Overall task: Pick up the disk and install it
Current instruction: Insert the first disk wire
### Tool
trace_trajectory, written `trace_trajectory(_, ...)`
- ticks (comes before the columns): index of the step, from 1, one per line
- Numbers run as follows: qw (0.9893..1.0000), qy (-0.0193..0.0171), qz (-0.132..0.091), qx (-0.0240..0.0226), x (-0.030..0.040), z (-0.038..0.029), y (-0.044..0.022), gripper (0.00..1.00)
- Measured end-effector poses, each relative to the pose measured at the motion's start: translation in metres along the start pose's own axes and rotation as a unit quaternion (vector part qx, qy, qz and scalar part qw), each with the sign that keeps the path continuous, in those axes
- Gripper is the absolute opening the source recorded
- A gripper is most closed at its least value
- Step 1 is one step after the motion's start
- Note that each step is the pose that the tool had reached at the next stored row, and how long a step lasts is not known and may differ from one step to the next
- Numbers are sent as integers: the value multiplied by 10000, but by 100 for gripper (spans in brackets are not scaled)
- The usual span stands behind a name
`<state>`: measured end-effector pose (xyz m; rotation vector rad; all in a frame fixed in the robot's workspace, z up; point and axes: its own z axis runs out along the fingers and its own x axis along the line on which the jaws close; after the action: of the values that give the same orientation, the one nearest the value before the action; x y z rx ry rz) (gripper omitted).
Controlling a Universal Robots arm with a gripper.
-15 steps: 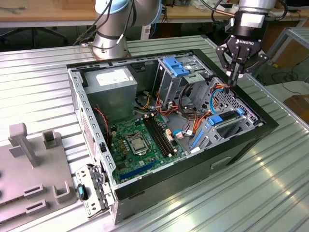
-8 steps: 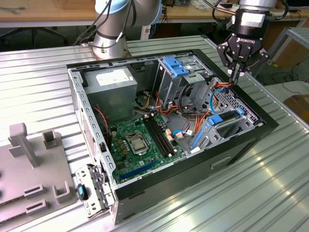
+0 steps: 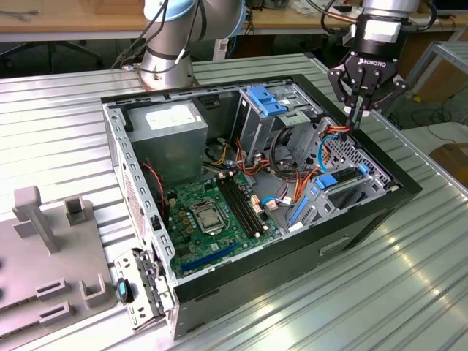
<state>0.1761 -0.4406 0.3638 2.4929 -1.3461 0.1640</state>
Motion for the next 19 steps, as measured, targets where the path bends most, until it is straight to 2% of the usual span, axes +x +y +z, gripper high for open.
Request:
trace_trajectory(2,10000,-2,3,0,77,30,49,16)
trace_trajectory(3,10000,-42,1,27,105,42,67,16)
trace_trajectory(6,9995,-264,-11,175,127,51,83,16)
trace_trajectory(8,9989,-392,-18,262,148,60,100,16)
trace_trajectory(10,9986,-440,-19,297,164,66,112,16)
trace_trajectory(11,9984,-458,-19,317,170,66,117,16)
trace_trajectory(12,9984,-460,-15,337,173,61,123,16)
trace_trajectory(15,9982,-441,1,399,176,21,144,16)
trace_trajectory(19,9981,-432,13,448,194,-73,176,16)
